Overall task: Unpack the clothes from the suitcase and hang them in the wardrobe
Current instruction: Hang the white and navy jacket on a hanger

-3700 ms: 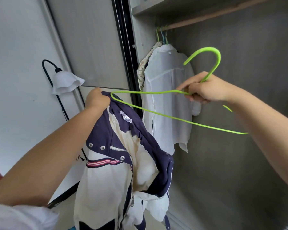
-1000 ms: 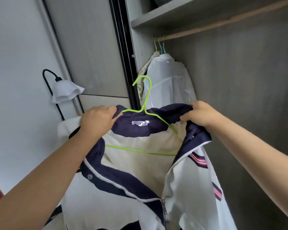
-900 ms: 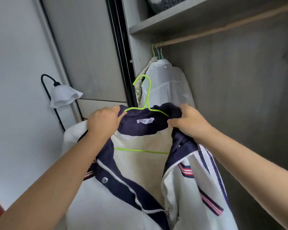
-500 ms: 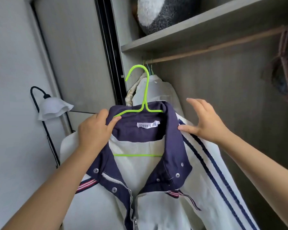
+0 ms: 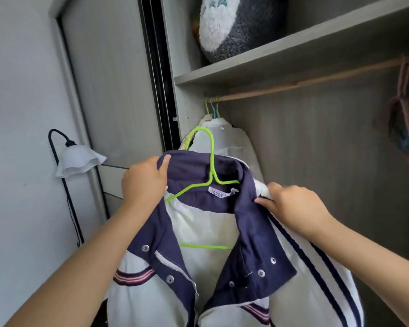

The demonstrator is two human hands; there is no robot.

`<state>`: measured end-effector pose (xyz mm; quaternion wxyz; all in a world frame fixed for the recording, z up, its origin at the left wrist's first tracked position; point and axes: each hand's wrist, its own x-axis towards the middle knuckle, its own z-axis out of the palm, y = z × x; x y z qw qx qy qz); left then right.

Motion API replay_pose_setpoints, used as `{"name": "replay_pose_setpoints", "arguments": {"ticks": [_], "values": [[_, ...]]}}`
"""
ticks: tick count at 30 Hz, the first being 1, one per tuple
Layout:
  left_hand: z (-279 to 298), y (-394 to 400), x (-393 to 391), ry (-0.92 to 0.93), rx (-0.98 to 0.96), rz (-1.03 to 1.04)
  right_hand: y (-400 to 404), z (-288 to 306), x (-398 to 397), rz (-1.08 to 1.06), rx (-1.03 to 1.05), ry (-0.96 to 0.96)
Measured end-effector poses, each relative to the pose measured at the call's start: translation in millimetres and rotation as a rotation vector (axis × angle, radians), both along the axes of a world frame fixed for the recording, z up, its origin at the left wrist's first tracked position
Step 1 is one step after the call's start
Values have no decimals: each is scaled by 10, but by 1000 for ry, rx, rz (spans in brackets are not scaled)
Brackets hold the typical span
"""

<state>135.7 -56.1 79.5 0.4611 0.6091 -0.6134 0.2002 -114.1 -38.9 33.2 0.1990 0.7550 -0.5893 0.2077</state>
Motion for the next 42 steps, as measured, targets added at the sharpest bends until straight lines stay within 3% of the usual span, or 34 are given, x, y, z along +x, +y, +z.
{"name": "replay_pose_setpoints", "arguments": {"ticks": [2, 5, 7, 8, 12, 14, 17, 19, 20, 22, 28, 33, 38, 42], "values": [[-25, 40, -91, 205, 115, -177, -51, -6, -123, -28, 16, -51], [-206, -12, -133, 710, 511, -533, -86, 24, -367, 34, -8, -249], [-386, -78, -109, 717, 780, -578, -61, 39, -485, 135, -71, -368], [-464, -100, -118, 591, 867, -564, -54, 41, -537, 167, -86, -393], [-737, -89, -279, -423, 1099, -427, -69, -21, -689, 145, -56, -371], [-852, -103, -437, -585, 1027, -213, -74, -62, -795, 114, -49, -377], [-797, -71, -814, -461, 582, -42, -57, -96, -987, 63, -71, -414], [-679, -129, -1131, -246, 362, -169, -54, -151, -1101, 25, -101, -438], [-576, -170, -1318, -32, 358, -301, -61, -181, -1148, 1, -110, -444], [-388, -268, -1671, 389, 530, -570, -89, -251, -1191, -40, -103, -443], [-21, -855, -2330, 1003, 588, -801, -303, -585, -1339, -124, -37, -471], [-19, -1334, -2480, 901, 741, -894, -722, -627, -1532, 6, 135, -628], [-12, -1878, -2528, 809, 792, -984, -1411, -384, -1181, 29, -25, -704], [9, -2300, -2492, 825, 800, -1045, -1933, -244, -1010, -68, 33, -606]]}}
